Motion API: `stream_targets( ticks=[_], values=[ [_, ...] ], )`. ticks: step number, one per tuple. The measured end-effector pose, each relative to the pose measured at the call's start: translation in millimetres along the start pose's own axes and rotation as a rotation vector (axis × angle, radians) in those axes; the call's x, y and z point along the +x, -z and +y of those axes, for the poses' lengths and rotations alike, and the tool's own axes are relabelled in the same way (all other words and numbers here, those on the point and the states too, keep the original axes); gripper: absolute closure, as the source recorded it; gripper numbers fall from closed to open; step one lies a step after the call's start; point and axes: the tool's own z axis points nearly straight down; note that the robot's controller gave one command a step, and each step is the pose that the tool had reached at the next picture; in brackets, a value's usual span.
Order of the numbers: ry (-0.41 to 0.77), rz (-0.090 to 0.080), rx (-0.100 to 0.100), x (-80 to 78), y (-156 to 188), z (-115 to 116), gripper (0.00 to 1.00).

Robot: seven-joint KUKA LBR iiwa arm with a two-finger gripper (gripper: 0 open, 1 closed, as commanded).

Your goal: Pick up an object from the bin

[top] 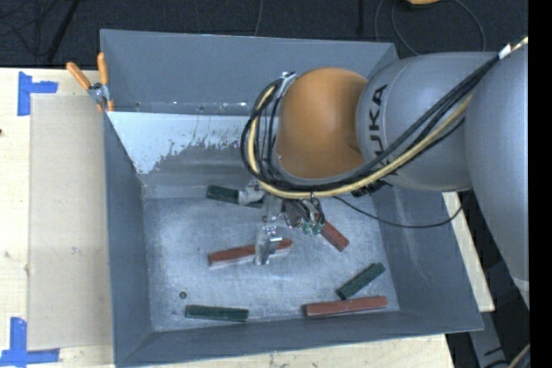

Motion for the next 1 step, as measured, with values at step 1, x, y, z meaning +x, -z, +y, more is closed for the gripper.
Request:
stream_targets(
  ticks=[1],
  values=[
    [0.078,0.008,0.0,15.4,-12.9,-17.7,0.0]
  ],
)
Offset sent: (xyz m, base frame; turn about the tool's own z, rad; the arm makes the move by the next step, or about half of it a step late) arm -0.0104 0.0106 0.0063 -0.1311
